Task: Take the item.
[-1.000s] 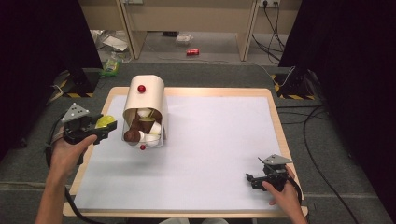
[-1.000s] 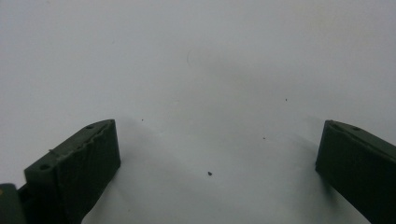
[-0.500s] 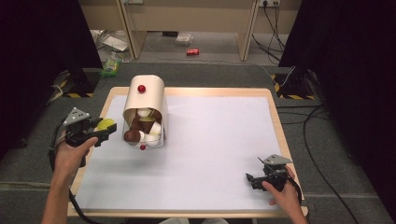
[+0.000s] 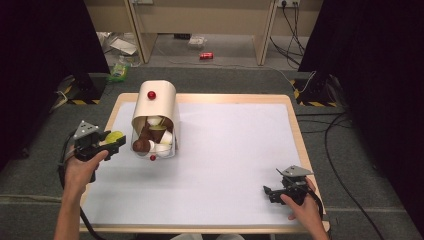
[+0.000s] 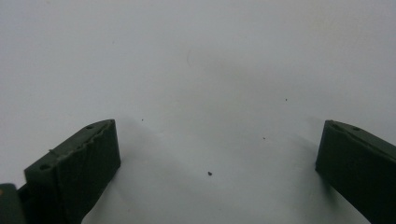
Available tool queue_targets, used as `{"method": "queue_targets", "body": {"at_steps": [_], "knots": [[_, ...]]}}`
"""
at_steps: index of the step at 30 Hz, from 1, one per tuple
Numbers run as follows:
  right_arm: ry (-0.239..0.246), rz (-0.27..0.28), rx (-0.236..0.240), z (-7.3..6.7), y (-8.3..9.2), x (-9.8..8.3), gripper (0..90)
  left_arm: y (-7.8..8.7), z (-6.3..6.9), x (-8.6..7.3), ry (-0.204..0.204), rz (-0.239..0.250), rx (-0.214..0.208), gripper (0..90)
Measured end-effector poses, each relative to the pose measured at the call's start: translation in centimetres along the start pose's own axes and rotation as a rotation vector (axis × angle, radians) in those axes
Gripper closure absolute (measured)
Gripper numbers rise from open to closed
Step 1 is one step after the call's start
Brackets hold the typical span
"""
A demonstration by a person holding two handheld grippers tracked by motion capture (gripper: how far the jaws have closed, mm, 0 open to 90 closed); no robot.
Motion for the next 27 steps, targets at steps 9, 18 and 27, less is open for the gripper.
{"method": "queue_targets", "body": {"at_steps": [9, 18, 27], "knots": [[-0.003, -0.001, -0.001, 0.0, 0.0, 0.0, 0.2, -1.9, -0.3, -2.0, 0.009, -0.053, 0.011, 37.8], [0.0, 0.0, 0.0, 0.0, 0.0, 0.0, 0.2, -3.6, -1.0, -3.6, 0.023, -0.099, 0.023, 37.8], [-0.004, -0.001, -0.001, 0.0, 0.0, 0.0, 0.2, -5.0, -1.5, -5.2, 0.038, -0.137, 0.029, 37.8]]}}
Point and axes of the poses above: each handheld gripper's, and its own axes: y roughly backward along the jaws, x roughly out of its top, z roughly to its right, the point moved 9 cm from there along -y, roughly forward along the jaws, and after that the axes turned 10 degrees about -y, right-handed, at the moved point
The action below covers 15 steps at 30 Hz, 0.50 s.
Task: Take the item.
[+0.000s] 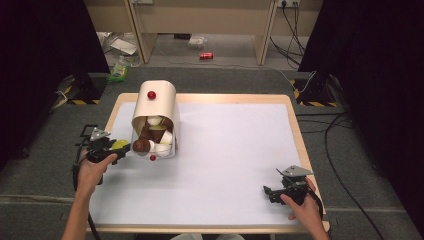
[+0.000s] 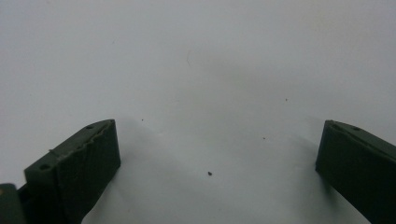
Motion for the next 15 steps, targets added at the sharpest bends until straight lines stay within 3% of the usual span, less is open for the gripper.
{"method": "queue_targets", "body": {"at_steps": [15], "knots": [[0.001, 0.0, 0.0, 0.0, 0.0, 0.0, 0.2, -2.0, -0.2, -0.7, -0.015, -0.035, 0.01, 37.7]]}}
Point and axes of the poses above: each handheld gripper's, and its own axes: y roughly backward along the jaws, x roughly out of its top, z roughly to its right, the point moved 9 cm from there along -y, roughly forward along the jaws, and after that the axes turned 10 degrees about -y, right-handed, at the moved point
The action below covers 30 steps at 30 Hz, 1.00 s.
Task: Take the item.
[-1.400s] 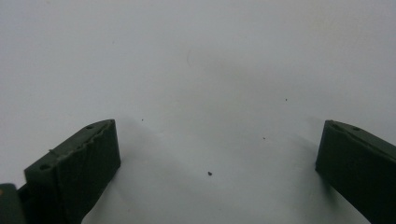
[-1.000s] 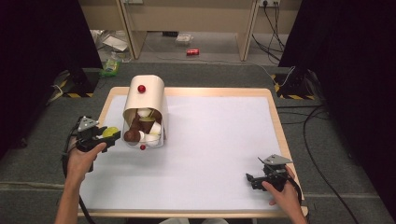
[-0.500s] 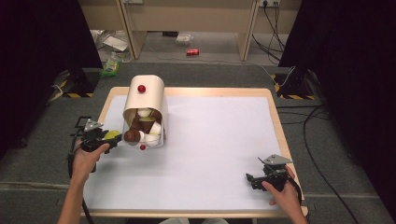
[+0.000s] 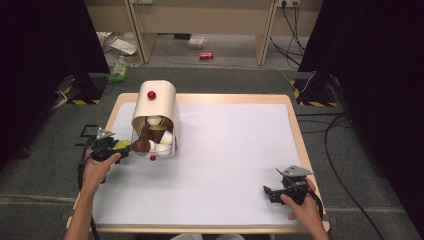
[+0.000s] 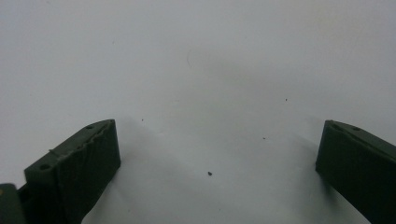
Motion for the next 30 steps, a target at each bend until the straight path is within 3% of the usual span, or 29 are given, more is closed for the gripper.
{"method": "queue_targets", "body": {"at_steps": [20, 30], "knots": [[0.0, 0.0, 0.0, 0.0, 0.0, 0.0, 0.2, -1.5, -0.3, -0.9, -0.025, -0.049, 0.015, 37.6], [0.0, 0.0, 0.0, 0.0, 0.0, 0.0, 0.2, -1.8, -0.4, -1.2, -0.031, -0.047, 0.018, 36.4]]}}
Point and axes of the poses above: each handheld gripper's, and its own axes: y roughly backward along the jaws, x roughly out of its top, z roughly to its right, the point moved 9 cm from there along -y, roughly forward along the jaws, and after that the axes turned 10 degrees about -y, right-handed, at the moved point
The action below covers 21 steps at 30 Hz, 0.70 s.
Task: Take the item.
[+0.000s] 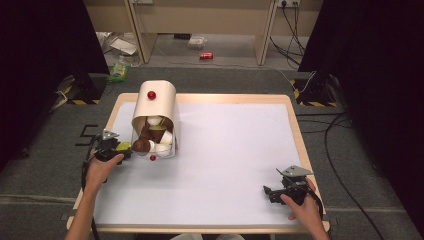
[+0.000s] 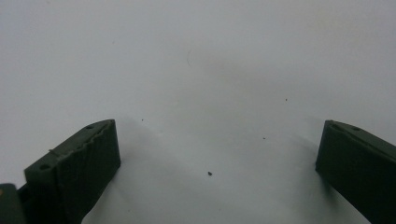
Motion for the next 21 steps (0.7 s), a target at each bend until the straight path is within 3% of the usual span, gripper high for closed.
{"method": "queue_targets", "body": {"at_steps": [8, 11, 21], "knots": [[0.004, 0.001, 0.001, 0.0, 0.0, 0.0, 0.2, 0.5, 0.3, 0.0, 0.002, -0.005, -0.007, 22.0], [0.0, 0.0, 0.0, 0.0, 0.0, 0.0, 0.2, 0.8, 0.3, 0.0, 0.008, 0.002, 0.011, 16.5], [-0.001, 0.0, 0.0, 0.0, 0.0, 0.0, 0.3, 2.3, 0.0, -1.0, 0.065, 0.025, 0.023, 16.1]]}}
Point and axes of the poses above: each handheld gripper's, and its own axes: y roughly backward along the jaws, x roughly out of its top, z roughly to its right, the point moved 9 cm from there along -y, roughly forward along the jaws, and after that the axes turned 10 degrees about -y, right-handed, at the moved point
